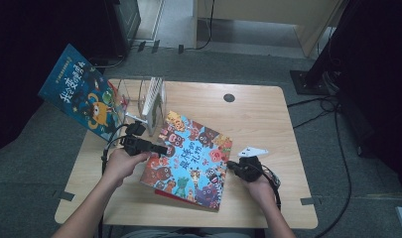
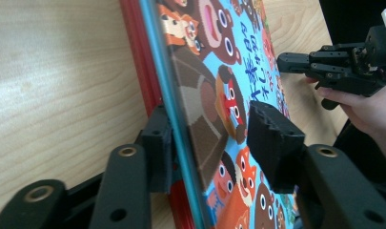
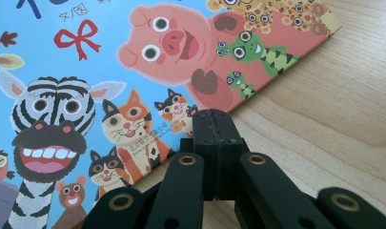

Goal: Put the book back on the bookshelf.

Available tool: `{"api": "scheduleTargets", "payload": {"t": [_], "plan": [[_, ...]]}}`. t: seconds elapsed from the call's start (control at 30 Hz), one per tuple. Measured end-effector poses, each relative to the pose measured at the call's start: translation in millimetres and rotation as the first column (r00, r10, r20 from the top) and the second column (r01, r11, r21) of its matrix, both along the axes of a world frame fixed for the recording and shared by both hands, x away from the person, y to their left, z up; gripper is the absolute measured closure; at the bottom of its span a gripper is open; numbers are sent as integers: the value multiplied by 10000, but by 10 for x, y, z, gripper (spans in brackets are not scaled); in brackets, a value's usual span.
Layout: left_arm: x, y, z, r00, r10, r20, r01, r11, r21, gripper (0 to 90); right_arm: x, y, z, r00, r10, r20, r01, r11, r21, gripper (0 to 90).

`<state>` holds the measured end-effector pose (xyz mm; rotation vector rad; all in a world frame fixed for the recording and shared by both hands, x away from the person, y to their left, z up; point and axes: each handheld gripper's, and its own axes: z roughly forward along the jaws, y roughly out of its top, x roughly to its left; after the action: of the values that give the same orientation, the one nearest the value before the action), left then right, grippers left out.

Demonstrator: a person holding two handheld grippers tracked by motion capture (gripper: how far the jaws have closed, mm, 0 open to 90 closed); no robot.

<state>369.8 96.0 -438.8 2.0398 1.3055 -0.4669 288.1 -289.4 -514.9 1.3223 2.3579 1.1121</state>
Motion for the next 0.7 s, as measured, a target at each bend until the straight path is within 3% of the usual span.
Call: {"api": "scheduleTargets", "payload": {"t": [0.07, 0.2, 0.27, 0.33, 0.4, 0.53, 0.7], "plan": [[10, -23, -3, 9995, -242, -183, 242, 9997, -8, 574, 14, -6, -5, 10000, -11, -48, 11, 9999, 113, 900], [46, -57, -6, 9961, -520, -718, 457, 9952, -870, 624, 35, 18, -10, 10000, -8, -21, 9, 9999, 151, 900], [39, -156, 20, 9943, -829, -672, 790, 9951, -590, 627, 38, 52, -11, 9999, 110, 8, -110, 9998, 149, 900], [59, -143, 82, 9956, -788, -515, 737, 9929, -929, 657, 35, 86, -5, 9995, 276, 158, -274, 9996, -114, 900], [70, -140, 140, 9964, -738, -415, 701, 9939, -851, 673, 39, 99, -8, 9990, 377, 224, -375, 9992, -130, 900], [107, -167, 188, 9939, -802, -759, 745, 9944, -755, 686, 49, 104, -8, 9987, 469, 218, -466, 9988, -130, 900], [156, -179, 278, 9877, -1036, -1169, 877, 9872, -1334, 754, 61, 111, -9, 9987, 402, 309, -398, 9991, -144, 846]]}}
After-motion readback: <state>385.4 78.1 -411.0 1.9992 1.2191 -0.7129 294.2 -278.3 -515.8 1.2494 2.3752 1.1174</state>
